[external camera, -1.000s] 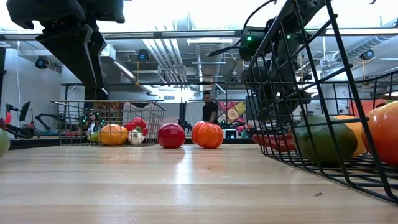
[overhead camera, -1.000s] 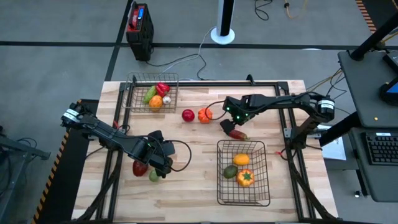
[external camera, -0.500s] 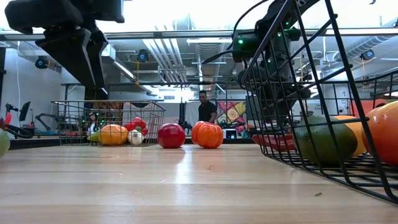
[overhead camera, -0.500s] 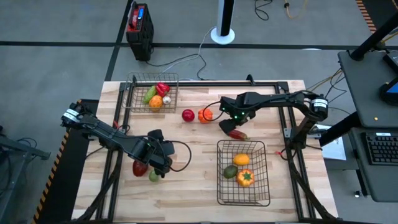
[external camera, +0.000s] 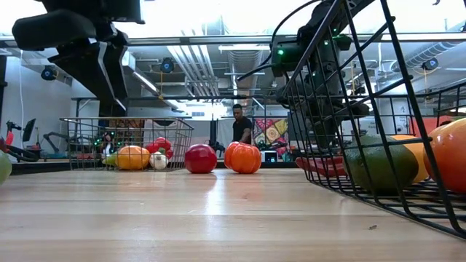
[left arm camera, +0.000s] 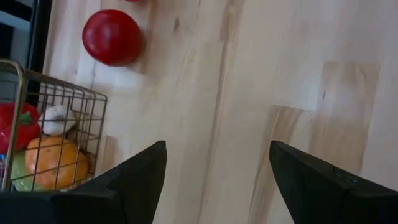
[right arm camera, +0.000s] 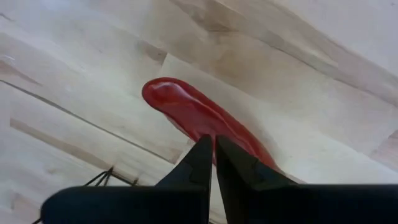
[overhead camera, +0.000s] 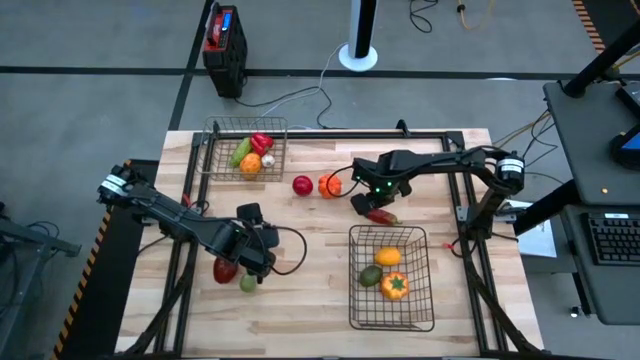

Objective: Sort produce into baskets
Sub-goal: Put the red chili pepper into the gold wire basket

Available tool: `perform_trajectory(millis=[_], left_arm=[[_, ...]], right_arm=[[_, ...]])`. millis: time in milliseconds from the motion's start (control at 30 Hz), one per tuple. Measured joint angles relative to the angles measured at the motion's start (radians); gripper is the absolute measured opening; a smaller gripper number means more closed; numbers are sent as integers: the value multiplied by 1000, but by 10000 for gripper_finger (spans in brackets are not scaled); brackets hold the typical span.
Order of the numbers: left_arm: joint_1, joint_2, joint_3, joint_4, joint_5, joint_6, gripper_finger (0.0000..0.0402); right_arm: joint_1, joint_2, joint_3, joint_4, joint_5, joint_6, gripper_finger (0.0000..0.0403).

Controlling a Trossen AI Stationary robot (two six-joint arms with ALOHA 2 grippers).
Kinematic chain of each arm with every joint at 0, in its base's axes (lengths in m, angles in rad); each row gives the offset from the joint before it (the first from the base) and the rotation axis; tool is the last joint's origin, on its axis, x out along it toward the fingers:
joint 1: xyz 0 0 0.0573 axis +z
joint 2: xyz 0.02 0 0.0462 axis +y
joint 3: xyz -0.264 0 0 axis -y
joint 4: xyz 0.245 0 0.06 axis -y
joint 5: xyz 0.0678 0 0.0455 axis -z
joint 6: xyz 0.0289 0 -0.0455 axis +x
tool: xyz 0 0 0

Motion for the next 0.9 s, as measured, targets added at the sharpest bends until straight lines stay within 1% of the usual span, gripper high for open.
perform_trajectory(millis=[100,333,567,700,900], left_arm=[[0,0,0,-8,-2,14,266],[0,0,0,-34,-71,14,266],[0,0,0,-33,-77,3,266],[0,0,0,-31,-77,3,266],[0,0,0,-29,-77,-10,266]], right_arm=[[0,4,0,1,-7,4,13],[0,37,0,5,-60,-18,12],[-3,72,0,21,-60,-62,12],[-9,74,0,54,-55,-80,12],[-40,73,19,64,3,-114,12]])
